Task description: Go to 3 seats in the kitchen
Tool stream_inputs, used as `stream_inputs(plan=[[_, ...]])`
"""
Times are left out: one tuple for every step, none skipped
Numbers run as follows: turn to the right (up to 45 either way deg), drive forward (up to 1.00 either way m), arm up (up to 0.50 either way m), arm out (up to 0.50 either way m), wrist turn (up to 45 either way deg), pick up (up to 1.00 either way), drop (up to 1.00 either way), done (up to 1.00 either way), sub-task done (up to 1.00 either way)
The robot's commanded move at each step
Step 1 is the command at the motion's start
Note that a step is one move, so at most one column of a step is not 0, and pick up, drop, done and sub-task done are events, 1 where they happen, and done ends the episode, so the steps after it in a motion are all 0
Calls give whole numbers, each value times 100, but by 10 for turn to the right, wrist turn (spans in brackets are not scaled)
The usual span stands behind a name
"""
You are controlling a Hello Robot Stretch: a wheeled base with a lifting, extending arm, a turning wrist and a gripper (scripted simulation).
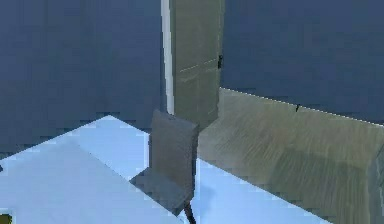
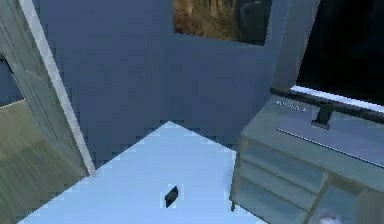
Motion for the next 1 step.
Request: stream_inputs(plan=[[390, 0, 0, 0, 0, 0, 0, 0, 0]])
